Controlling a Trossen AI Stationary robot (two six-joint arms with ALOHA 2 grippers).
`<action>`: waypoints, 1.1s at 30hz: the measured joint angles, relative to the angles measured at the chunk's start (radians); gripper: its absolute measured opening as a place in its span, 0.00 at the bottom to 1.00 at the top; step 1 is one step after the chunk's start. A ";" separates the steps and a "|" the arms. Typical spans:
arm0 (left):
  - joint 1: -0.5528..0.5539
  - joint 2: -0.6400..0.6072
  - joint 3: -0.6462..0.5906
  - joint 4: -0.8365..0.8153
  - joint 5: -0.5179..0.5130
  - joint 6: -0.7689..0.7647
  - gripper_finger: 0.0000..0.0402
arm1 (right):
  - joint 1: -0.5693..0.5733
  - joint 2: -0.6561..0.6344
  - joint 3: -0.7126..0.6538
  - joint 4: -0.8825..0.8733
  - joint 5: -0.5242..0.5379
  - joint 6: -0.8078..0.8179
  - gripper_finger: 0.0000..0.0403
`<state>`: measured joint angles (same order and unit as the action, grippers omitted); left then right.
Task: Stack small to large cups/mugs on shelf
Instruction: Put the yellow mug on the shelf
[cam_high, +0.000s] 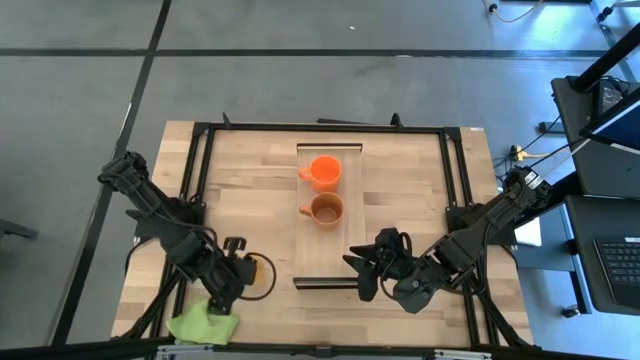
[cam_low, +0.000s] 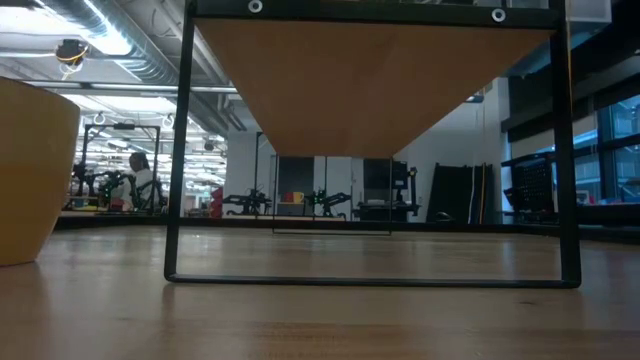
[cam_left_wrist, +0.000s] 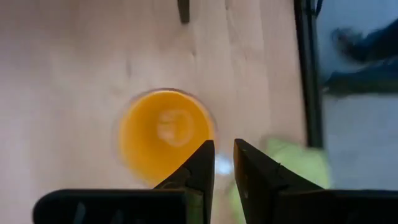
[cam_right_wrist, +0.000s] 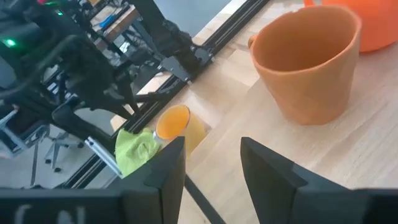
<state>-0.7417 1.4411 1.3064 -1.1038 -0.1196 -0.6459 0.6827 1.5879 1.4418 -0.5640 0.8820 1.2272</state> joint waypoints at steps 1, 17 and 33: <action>-0.006 0.015 0.000 0.015 0.012 -0.052 0.14 | 0.000 0.000 0.000 0.000 -0.009 0.000 0.39; -0.010 0.365 0.238 -0.070 -0.072 -0.343 0.14 | 0.033 0.000 0.000 0.014 -0.068 -0.006 0.39; 0.032 0.415 0.361 -0.246 -0.001 -0.705 0.14 | 0.055 0.000 0.000 0.010 -0.066 -0.030 0.39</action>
<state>-0.7097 1.8561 1.6672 -1.3496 -0.1206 -1.3505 0.7373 1.5879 1.4414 -0.5536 0.8162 1.1967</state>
